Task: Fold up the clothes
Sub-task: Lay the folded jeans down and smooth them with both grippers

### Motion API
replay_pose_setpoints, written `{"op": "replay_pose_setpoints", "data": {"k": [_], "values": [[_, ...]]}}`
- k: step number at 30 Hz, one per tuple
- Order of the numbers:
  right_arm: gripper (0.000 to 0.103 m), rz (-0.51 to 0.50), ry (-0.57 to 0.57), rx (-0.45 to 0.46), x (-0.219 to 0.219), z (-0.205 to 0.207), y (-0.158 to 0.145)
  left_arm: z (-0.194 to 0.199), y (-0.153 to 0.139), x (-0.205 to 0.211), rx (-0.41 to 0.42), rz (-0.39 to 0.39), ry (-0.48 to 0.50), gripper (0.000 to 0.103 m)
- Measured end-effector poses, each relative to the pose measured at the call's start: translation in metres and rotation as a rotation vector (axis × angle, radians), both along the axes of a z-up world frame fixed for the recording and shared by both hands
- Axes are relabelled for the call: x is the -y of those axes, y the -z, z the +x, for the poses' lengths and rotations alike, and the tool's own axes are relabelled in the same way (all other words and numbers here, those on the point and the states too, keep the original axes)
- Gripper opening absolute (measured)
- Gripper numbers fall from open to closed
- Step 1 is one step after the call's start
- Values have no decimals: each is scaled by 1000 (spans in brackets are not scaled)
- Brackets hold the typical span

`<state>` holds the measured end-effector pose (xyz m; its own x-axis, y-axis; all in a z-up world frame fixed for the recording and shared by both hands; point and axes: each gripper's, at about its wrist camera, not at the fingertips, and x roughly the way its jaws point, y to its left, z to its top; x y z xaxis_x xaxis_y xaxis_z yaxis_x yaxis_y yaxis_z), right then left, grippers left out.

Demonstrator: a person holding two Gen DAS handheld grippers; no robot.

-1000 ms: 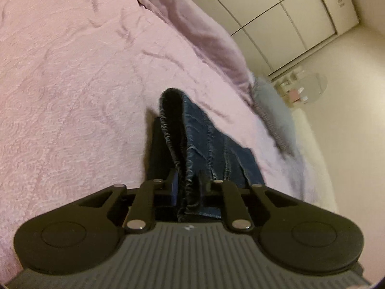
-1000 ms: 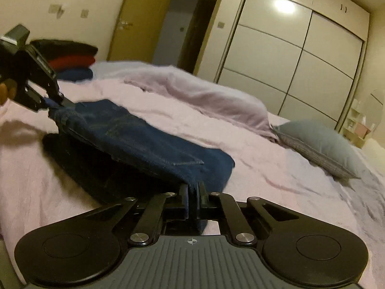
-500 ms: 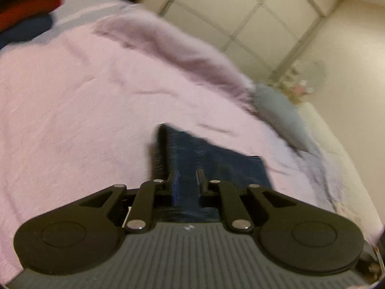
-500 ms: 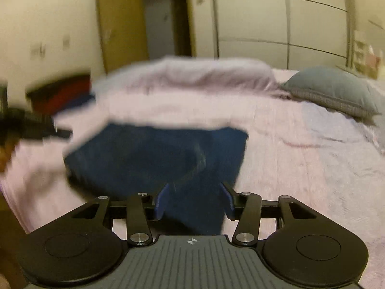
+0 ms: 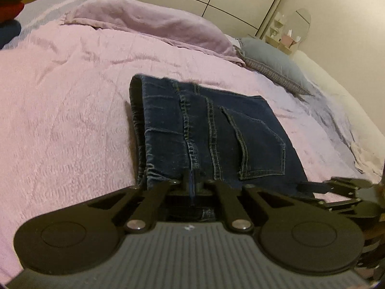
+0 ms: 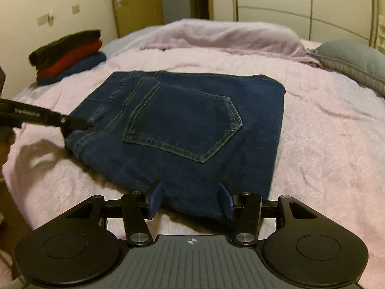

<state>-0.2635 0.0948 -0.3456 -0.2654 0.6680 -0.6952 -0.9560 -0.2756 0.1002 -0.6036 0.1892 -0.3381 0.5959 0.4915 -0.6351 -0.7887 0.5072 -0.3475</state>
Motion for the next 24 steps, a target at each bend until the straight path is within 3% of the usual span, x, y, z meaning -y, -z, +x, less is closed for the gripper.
{"op": "replay_pose_setpoints", "data": {"k": [3,7,9,11,16,18,20,24], "values": [[49,72,36,42,0,10,-19,4,-25,-10,6,58,14,2],[49,178,98,29,-38,25,-36,24,-48,-47,23,123,30,3],[49,195,105,39,-65,30,-34,39,-47,-71,16,119,40,4],[40,185,113,61,-92,34,-25,50,-36,-97,7,72,18,3],[34,144,164,38,-140,49,17,60,15,-127,-97,70,-20,3],[34,81,204,11,-153,61,42,54,32,-128,-50,64,-50,3],[34,70,223,-16,-154,67,45,51,29,-127,-36,59,-59,3],[34,108,238,6,-154,67,22,47,1,-125,-36,105,-81,3]]}}
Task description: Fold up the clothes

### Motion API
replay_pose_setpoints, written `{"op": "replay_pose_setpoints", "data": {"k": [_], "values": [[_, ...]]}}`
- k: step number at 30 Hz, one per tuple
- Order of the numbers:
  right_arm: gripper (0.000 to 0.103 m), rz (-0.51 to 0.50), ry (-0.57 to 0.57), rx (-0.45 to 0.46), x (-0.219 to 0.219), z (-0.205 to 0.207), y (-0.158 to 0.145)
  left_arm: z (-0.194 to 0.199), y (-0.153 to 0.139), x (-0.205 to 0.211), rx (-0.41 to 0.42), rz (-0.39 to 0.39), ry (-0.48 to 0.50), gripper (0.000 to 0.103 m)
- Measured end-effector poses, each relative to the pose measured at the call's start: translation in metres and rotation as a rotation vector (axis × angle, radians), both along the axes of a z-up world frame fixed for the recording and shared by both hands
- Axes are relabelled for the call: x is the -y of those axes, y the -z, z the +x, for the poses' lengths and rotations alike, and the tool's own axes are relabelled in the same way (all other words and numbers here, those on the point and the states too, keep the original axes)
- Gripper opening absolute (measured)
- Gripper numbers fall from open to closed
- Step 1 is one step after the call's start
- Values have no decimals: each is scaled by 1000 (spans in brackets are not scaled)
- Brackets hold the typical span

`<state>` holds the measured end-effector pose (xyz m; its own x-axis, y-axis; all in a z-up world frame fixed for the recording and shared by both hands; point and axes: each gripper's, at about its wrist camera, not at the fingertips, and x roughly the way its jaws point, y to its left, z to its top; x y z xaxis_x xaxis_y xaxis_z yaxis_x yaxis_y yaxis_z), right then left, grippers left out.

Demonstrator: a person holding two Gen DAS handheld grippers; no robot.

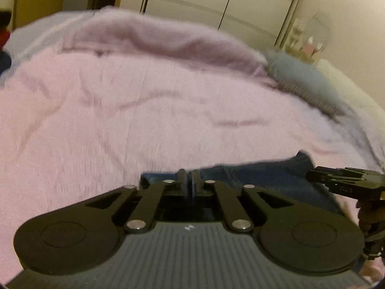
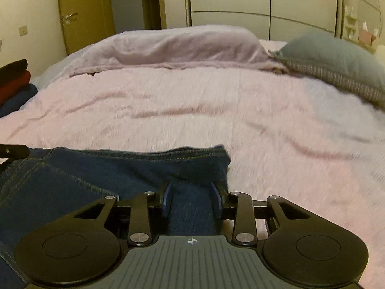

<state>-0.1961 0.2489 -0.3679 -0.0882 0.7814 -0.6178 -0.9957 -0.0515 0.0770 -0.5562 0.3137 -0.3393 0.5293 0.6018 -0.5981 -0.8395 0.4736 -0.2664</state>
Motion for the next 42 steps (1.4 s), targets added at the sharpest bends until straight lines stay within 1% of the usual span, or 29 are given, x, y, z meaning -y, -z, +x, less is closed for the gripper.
{"op": "replay_pose_setpoints", "data": {"k": [2,3,4,5,6,8,10,11,12,14,15,18,20,22,24,25,27,28,30,31,33,34,36,38,40,42], "values": [[34,45,17,-13,-2,3,-11,-1,-6,-1,6,20,13,4],[34,40,25,-16,-7,5,-10,2,-3,-4,-12,11,14,5],[34,23,34,-17,-14,7,-6,5,1,-8,-32,2,14,5],[34,6,42,-19,-20,9,-1,9,10,-11,-65,-12,2,6],[34,-11,50,-20,-27,11,3,9,20,-13,-81,-13,-12,7],[34,-84,50,-35,-39,14,22,10,33,-15,-106,-7,-44,8],[34,-101,66,-98,-41,24,31,5,36,-17,-92,-16,-60,8],[34,-102,75,-124,-39,28,29,3,36,-18,-85,-22,-68,8],[34,-102,82,-145,-36,33,25,2,30,-14,-100,-8,-72,8],[34,-77,86,-162,-18,37,8,-1,18,-4,-118,25,-72,7],[34,-63,87,-168,-8,38,-2,-5,9,3,-106,39,-66,8],[34,-17,82,-189,26,40,-31,-19,-14,28,-18,33,-44,7],[34,8,56,-204,64,29,-48,-24,-25,52,-2,33,-20,8],[34,13,38,-208,98,14,-56,-28,-31,78,10,21,-17,8],[34,11,20,-211,130,-3,-56,-32,-33,102,26,5,-19,8],[34,5,21,-209,142,-11,-53,-33,-33,114,32,-2,-21,8],[34,-15,34,-202,162,-25,-43,-32,-25,129,3,-14,-28,8],[34,-36,33,-177,164,-31,-34,-30,-17,132,-31,-20,-36,8],[34,-87,24,-106,160,-43,-14,-24,-3,128,-66,-20,-53,7],[33,-102,23,-77,157,-48,-11,-21,3,126,-82,-20,-62,6],[33,-122,24,-24,151,-58,-10,-17,-2,124,-94,-35,-90,5],[33,-129,31,-18,150,-59,-13,-15,-5,124,-99,-42,-104,5],[33,-133,56,-30,154,-59,-23,-15,-18,130,-88,-46,-125,4],[33,-94,63,-47,170,-60,-34,-20,-29,143,-62,-28,-121,5],[33,-67,67,-57,185,-63,-41,-21,-27,149,-84,-22,-119,5],[33,-104,76,-29,187,-68,-29,-18,-18,151,-122,-43,-128,5]]}}
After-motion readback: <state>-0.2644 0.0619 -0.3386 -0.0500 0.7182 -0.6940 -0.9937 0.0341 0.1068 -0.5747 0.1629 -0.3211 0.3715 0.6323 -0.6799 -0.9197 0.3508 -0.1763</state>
